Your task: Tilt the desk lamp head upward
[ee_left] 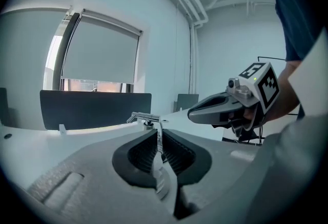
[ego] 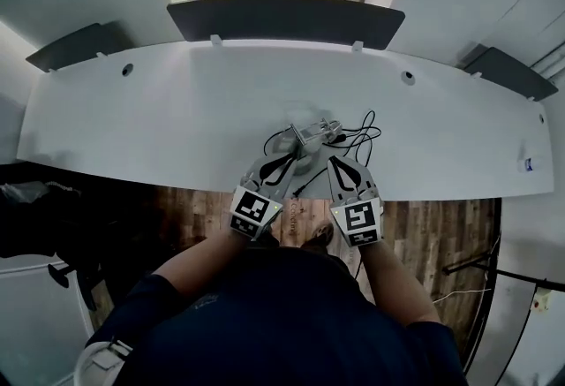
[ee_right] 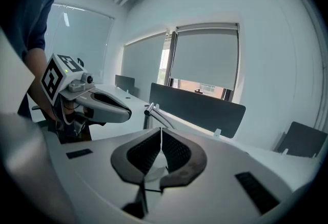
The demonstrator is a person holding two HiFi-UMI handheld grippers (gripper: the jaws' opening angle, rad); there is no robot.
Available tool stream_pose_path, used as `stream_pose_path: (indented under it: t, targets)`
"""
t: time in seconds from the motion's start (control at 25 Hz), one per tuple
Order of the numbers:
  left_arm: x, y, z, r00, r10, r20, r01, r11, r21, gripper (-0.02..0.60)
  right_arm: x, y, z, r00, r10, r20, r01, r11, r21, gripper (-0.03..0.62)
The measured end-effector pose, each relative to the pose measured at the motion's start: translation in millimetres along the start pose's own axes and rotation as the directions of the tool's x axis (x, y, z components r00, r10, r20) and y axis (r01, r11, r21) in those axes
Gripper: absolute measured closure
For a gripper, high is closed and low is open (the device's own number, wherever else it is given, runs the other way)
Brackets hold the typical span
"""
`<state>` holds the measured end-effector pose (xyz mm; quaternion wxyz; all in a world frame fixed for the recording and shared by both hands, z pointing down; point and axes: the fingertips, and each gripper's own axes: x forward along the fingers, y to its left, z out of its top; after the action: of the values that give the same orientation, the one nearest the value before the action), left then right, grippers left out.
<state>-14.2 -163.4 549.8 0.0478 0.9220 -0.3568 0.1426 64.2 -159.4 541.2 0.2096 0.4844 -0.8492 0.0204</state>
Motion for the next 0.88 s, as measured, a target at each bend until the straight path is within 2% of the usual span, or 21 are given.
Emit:
stream_pose_path:
  t: [0.2,0.28,0.4,0.6,0.76,0.88]
  targets:
    - [17.8,4.5,-8.3,0.999,0.046,-0.026,-0.046,0.999,0.000,0.491,21.4,-16.0,-16.1,0.999,0.026,-0.041,-0.028,0.998,-0.048,0.569]
    - [23.0,8.8,-10.7,0.996,0.073,-0.055,-0.073,0.997,0.013,0.468,32.3,-21.8,-21.4,0.998,0.035,-0.046,-0.038,0.997,-0.070,0.528]
    - [33.9,11.5,-16.5,0.994,0.092,-0.051,-0.092,0.996,0.000,0.442,46.8,-30.0,-28.3,0.998,0.040,-0.054,-0.047,0.990,-0.134,0.468]
    - [46.7,16.5,-22.4,0.992,0.109,-0.061,-0.107,0.994,0.031,0.428,67.2,-34.2,-35.1,0.997,0.040,-0.073,-0.055,0.975,-0.214,0.439]
    - [55.1,21.6,-20.5,0.991,0.122,-0.048,-0.122,0.992,0.016,0.428,89.5,-37.2,-45.9,0.997,0.050,-0.061,-0.065,0.954,-0.293,0.437]
    - [59.3,25.8,-19.5,0.991,0.119,-0.060,-0.116,0.992,0.049,0.428,102.6,-37.5,-45.8,0.997,0.054,-0.053,-0.068,0.944,-0.324,0.437]
